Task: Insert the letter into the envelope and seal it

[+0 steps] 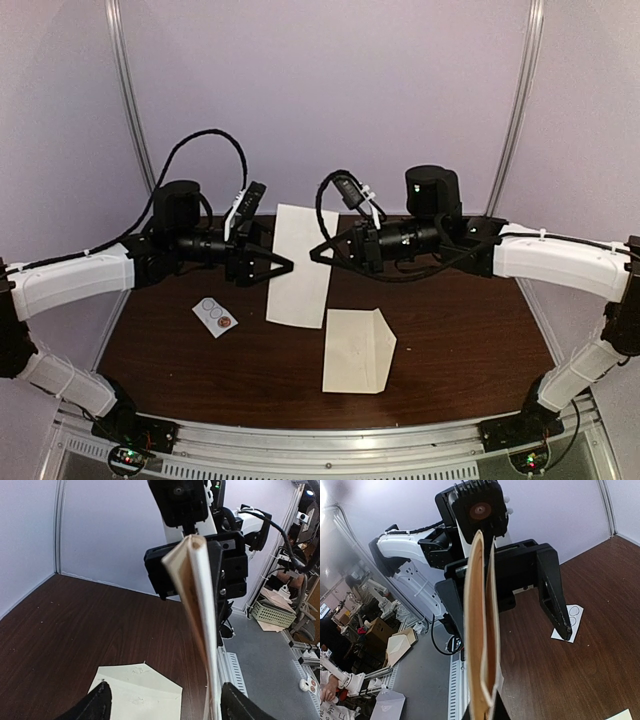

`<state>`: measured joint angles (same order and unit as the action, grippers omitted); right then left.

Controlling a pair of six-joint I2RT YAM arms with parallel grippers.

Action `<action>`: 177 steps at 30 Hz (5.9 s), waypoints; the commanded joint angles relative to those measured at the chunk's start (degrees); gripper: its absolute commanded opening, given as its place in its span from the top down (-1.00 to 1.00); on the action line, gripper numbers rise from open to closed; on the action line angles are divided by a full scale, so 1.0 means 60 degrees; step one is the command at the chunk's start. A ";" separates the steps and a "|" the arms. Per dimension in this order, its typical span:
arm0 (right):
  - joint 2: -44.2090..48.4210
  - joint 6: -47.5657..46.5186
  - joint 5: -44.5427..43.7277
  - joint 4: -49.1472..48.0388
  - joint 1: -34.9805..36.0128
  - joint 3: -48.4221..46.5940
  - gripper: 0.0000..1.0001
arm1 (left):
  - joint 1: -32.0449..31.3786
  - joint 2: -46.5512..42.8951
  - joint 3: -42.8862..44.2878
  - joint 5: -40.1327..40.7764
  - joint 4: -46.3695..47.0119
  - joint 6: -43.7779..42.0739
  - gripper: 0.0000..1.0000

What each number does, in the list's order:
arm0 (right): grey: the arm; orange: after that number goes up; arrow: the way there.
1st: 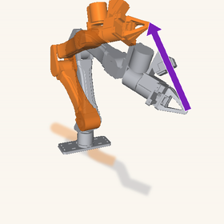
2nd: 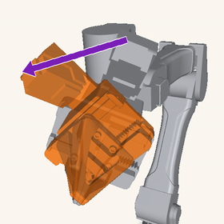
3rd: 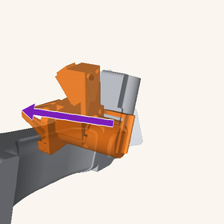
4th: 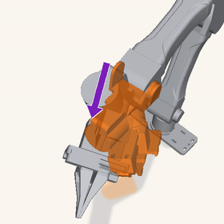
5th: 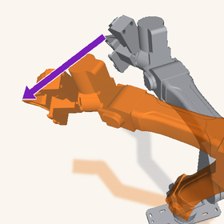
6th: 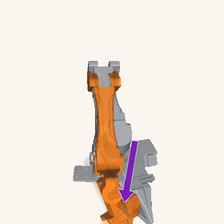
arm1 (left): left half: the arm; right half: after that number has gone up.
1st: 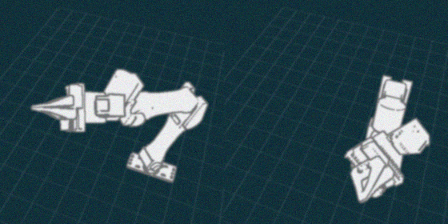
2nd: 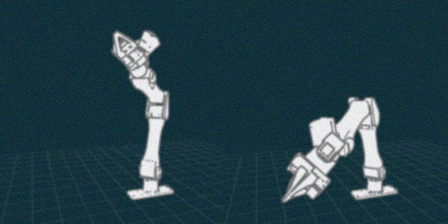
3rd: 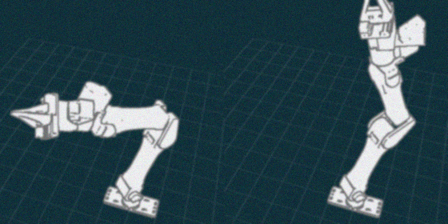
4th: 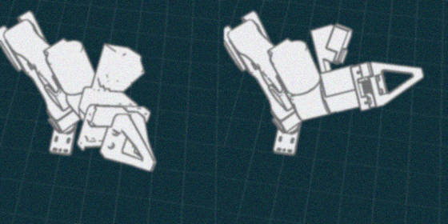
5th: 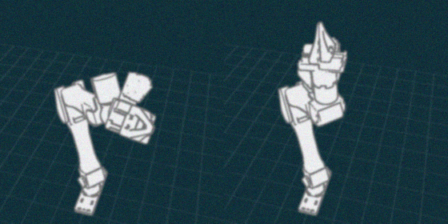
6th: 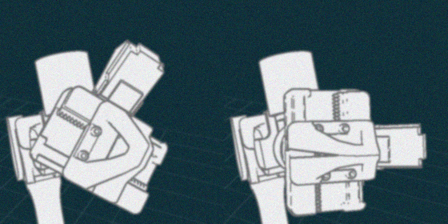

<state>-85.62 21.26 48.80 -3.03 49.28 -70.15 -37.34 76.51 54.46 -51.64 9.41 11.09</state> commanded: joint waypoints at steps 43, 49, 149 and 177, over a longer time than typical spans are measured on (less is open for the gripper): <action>0.0265 0.0488 -0.1006 -0.0927 0.0399 0.1110 0.68 | 0.0408 -0.0870 -0.1062 -0.0061 0.3279 0.2059 1.00; 0.0499 0.0150 -0.1305 -0.0334 0.0401 0.1034 1.00 | 0.0463 -0.0928 -0.0965 0.0008 0.3028 0.1971 0.72; 0.2292 -0.1480 -0.3085 0.3231 0.0444 0.0707 1.00 | -0.0397 -0.3807 0.0093 0.6668 -0.3501 0.0343 -0.56; 0.0129 -0.3146 -0.1497 0.6562 0.0927 -0.1650 1.00 | -0.1857 -0.0343 0.1323 0.2195 -0.5111 -0.1645 0.13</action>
<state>-84.20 4.45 39.38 33.12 54.37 -77.84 -47.97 73.65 60.64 -36.32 -21.56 2.37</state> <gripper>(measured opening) 0.004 0.518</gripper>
